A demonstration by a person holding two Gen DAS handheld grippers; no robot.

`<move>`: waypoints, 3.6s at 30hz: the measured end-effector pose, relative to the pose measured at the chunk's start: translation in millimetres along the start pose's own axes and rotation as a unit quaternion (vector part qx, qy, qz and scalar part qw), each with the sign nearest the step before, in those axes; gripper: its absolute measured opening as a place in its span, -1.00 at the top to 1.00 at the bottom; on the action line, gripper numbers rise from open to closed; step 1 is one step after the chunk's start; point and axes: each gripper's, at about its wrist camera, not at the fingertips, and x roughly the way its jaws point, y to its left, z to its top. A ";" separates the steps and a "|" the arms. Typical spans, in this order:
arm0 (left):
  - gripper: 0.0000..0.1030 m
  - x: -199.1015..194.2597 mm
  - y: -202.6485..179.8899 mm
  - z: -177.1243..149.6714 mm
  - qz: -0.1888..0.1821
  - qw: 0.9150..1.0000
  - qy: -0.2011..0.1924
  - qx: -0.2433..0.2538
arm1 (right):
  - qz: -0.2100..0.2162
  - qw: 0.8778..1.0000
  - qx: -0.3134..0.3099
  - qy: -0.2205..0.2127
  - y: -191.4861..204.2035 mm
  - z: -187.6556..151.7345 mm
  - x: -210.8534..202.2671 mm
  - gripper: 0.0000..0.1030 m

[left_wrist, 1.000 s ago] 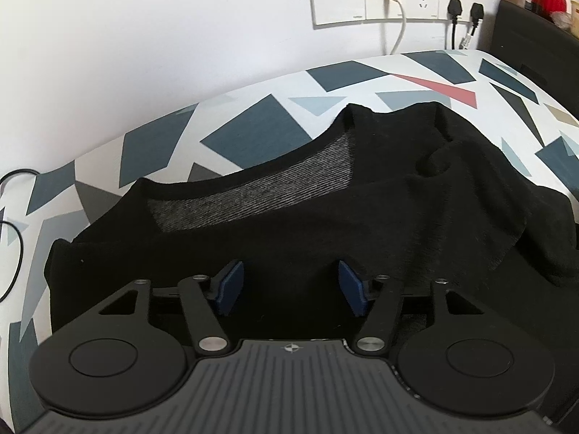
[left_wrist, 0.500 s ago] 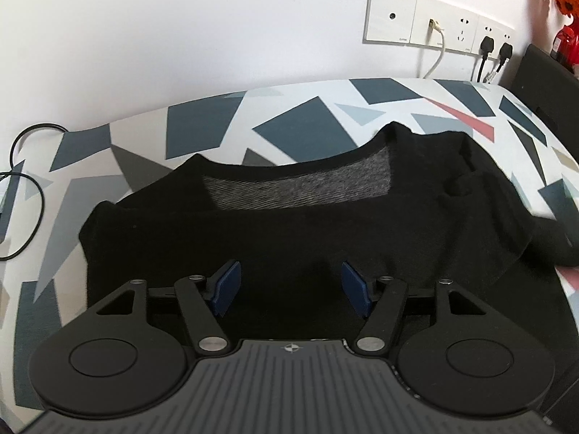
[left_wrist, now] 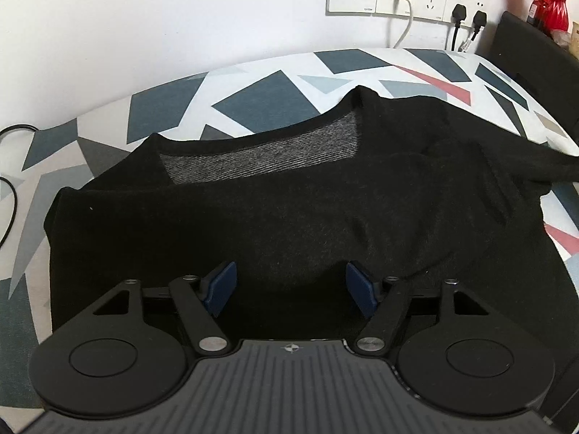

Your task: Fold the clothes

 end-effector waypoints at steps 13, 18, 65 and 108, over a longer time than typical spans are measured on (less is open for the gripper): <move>-0.34 -77.8 111.6 -17.8 0.013 0.983 -0.072 -0.171 | 0.195 0.971 -0.108 0.083 167.7 -85.3 55.1 0.88; -0.34 -100.0 153.5 -48.5 0.044 0.969 -0.079 -0.230 | 0.304 0.919 -0.193 0.163 264.5 -167.1 70.8 0.87; 0.76 -10.4 109.8 1.5 -0.071 0.989 0.002 -0.130 | 0.169 0.829 -0.502 0.180 181.5 -263.9 63.4 -0.18; 0.94 -18.2 175.9 -36.5 -0.048 0.938 0.037 -0.341 | 0.169 0.778 -0.575 0.185 155.9 -259.4 67.2 0.94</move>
